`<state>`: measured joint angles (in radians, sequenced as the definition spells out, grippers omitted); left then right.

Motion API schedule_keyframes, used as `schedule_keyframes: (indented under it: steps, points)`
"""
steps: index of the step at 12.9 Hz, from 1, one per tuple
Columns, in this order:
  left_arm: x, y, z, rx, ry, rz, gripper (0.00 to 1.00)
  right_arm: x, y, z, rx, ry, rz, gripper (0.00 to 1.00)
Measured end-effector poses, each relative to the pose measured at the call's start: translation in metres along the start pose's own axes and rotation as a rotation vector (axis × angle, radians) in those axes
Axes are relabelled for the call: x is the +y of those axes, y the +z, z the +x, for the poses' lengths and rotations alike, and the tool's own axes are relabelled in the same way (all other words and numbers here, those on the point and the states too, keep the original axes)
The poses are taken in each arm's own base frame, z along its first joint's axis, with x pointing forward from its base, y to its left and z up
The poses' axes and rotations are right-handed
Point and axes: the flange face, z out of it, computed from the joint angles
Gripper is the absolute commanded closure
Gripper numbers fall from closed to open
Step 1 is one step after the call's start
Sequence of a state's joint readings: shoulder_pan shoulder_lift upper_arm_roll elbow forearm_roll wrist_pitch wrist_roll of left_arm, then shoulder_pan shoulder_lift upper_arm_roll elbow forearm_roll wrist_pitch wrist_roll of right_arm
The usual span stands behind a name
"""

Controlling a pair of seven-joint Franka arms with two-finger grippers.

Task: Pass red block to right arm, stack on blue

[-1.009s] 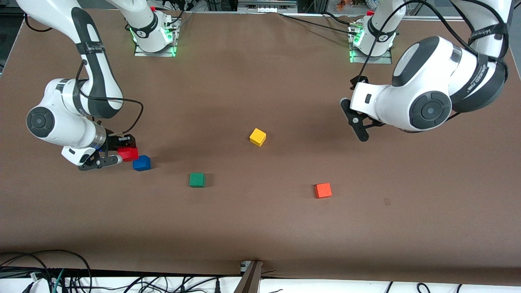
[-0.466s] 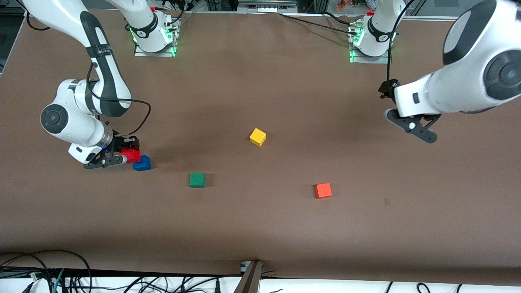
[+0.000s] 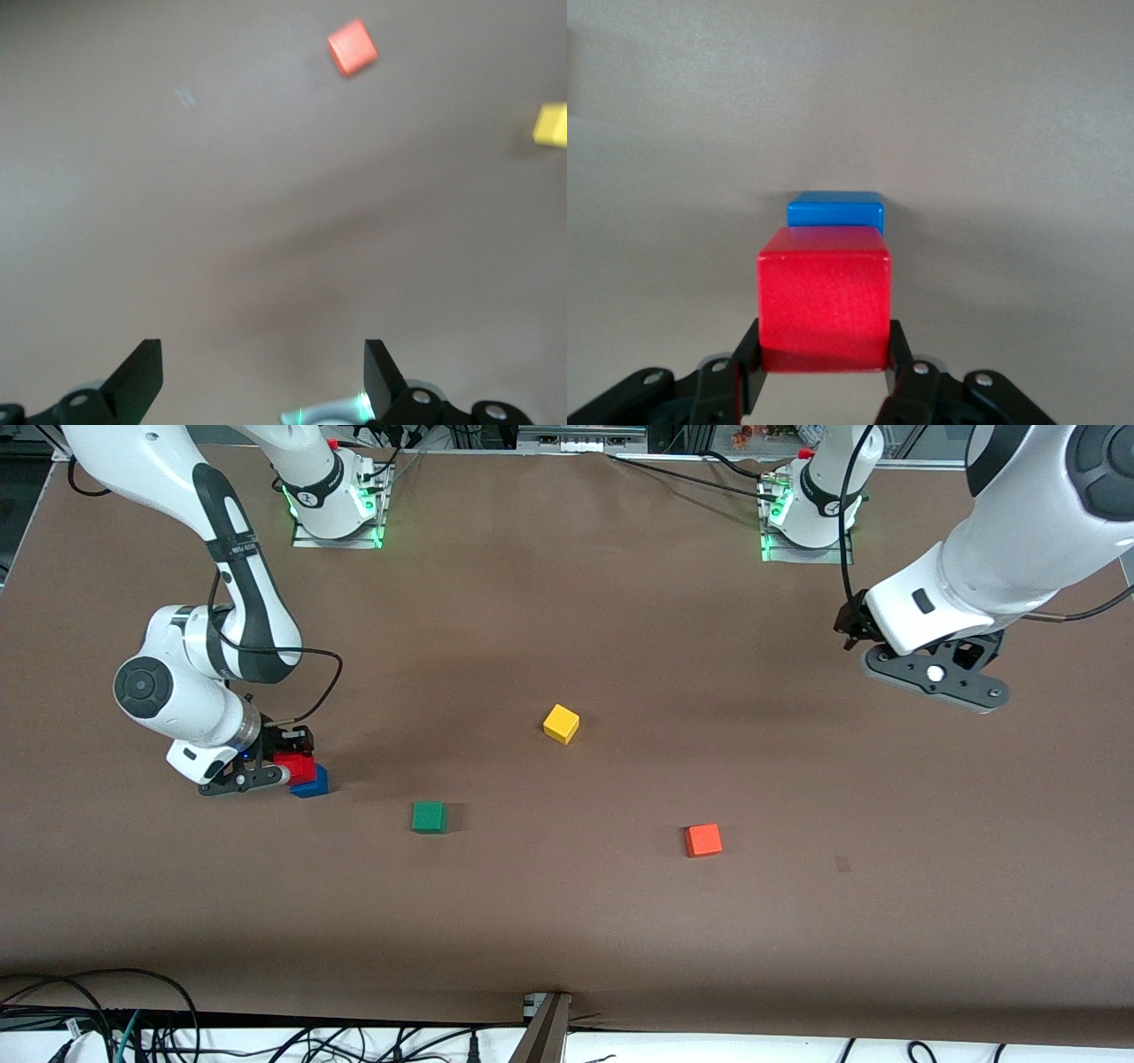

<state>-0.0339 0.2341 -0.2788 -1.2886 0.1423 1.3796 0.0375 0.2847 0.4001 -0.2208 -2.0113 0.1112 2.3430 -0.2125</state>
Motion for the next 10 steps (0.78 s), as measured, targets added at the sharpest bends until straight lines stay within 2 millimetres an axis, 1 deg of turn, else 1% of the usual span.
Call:
schedule_keyframes:
  steps: [1, 2, 4, 5, 6, 7, 8, 10]
  points:
    - [-0.015, -0.002, -0.004, 0.039, -0.052, -0.026, 0.00, -0.001, 0.002, -0.001, 0.000, -0.001, -0.001, 0.68]
    - [-0.034, 0.000, -0.013, 0.071, -0.105, -0.055, 0.00, -0.001, 0.002, -0.001, 0.002, -0.001, -0.001, 0.68]
    - [-0.075, 0.006, -0.040, 0.125, -0.199, -0.067, 0.00, -0.001, 0.002, -0.001, 0.002, -0.001, -0.001, 0.68]
    - [-0.087, 0.009, -0.053, 0.146, -0.229, -0.064, 0.00, -0.001, 0.002, -0.001, 0.002, -0.001, -0.001, 0.68]
    - [-0.094, 0.010, -0.066, 0.159, -0.249, -0.062, 0.00, -0.001, 0.002, -0.001, 0.002, 0.000, -0.001, 0.68]
    - [-0.096, 0.010, -0.076, 0.161, -0.262, -0.062, 0.00, -0.001, 0.002, -0.001, 0.003, 0.000, -0.001, 0.68]
    - [-0.097, 0.009, -0.082, 0.159, -0.269, -0.062, 0.00, -0.001, 0.002, -0.001, 0.005, 0.001, -0.002, 0.68]
    - [-0.095, 0.009, -0.087, 0.154, -0.269, -0.063, 0.00, 0.000, 0.001, 0.000, 0.014, 0.003, -0.004, 0.68]
